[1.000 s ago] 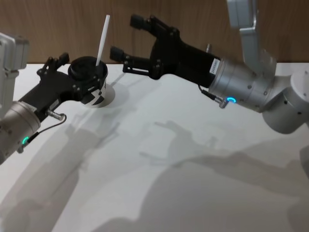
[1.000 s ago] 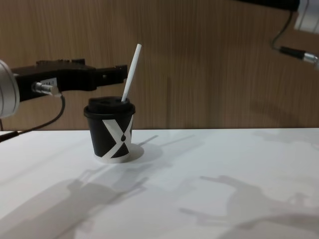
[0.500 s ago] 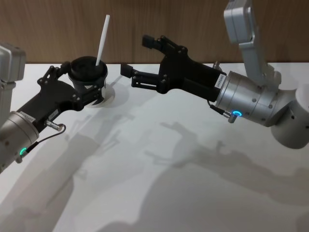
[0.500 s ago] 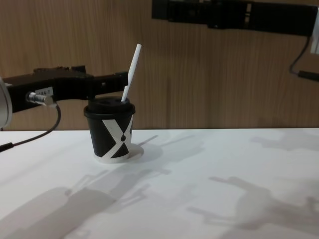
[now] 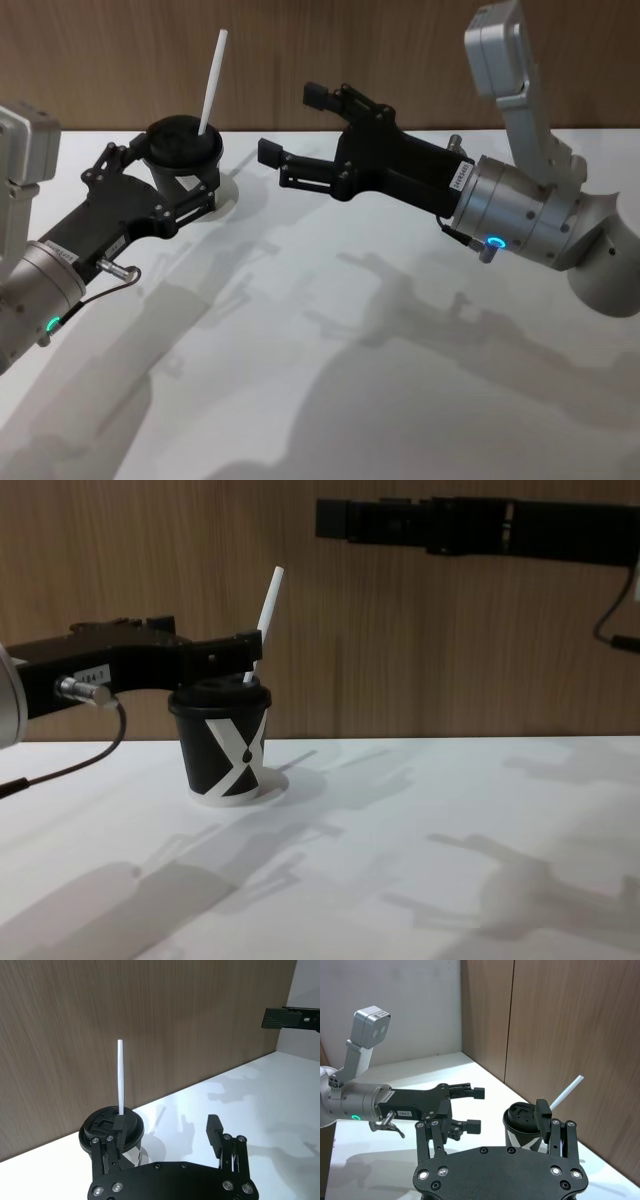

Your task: Pick up the straw with one hand, pass it to the other hand, and insert it into the cup.

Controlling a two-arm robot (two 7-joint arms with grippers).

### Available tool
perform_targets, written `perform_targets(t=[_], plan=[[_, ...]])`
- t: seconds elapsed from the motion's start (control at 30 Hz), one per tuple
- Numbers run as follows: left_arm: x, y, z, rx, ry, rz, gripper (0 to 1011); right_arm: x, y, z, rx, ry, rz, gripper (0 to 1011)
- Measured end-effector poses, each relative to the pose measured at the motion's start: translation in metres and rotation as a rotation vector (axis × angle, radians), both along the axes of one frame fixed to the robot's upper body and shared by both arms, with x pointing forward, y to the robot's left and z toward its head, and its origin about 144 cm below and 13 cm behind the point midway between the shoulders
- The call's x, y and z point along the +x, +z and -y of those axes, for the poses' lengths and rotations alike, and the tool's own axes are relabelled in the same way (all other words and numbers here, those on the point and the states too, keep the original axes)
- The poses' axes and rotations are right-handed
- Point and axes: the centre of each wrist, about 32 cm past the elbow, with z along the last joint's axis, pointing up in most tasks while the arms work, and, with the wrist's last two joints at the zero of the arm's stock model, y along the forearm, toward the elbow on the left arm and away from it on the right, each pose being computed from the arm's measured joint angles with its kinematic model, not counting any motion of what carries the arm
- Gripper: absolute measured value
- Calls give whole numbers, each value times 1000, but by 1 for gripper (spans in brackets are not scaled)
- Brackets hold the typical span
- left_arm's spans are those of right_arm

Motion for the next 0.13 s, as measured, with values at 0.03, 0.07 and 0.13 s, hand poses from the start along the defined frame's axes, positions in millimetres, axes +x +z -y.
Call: perform_targets(t=[0.03,0.07,0.13], plan=[[0,0,0,0,0,0,1003,0,0,0,0,-1,-1,1001],[0,0,0,1,0,0,1003,0,0,0,-1,-3,-1,1001],[-1,-1,0,1,1,1,1003,-1,0,0,-2,-4,-2,1001]])
